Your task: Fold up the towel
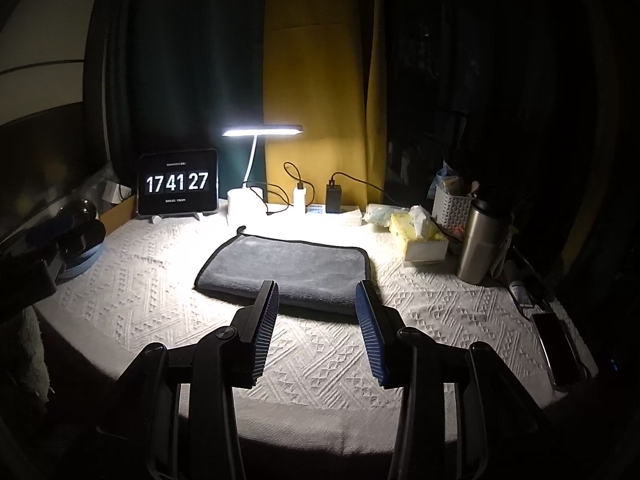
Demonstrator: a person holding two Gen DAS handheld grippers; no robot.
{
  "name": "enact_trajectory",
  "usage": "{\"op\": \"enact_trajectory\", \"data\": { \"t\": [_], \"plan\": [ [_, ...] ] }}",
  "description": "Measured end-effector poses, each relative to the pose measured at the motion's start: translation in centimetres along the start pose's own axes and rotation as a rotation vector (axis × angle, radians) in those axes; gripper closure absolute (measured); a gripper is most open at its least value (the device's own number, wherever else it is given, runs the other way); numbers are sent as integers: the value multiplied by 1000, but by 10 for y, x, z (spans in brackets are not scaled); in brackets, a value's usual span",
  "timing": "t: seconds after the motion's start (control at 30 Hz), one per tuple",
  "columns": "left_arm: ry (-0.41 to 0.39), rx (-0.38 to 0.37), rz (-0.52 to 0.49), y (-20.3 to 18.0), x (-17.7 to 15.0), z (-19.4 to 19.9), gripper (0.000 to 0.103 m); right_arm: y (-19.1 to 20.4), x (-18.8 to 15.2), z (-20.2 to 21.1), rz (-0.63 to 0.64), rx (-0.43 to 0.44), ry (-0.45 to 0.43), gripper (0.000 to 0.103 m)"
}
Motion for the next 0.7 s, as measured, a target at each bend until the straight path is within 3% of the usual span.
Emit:
{"op": "enact_trajectory", "data": {
  "t": [0.57, 0.7],
  "plan": [
    [-92, -16, -16, -1, 22, 43, 14, 2, 13, 41, 14, -33, -73, 60],
    [-94, -19, -2, 1, 25, 47, 14, 2, 15, 46, 10, -34, -87, 47]
  ]
}}
Point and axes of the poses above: each gripper's, at about its wrist camera, not at the fingertips, and z roughly against the way its jaws point, y to its left, x to its top, the point moved 10 cm from there along -z, roughly the way its jaws point, and after that the axes turned 10 degrees about z, right-handed, at the moved point
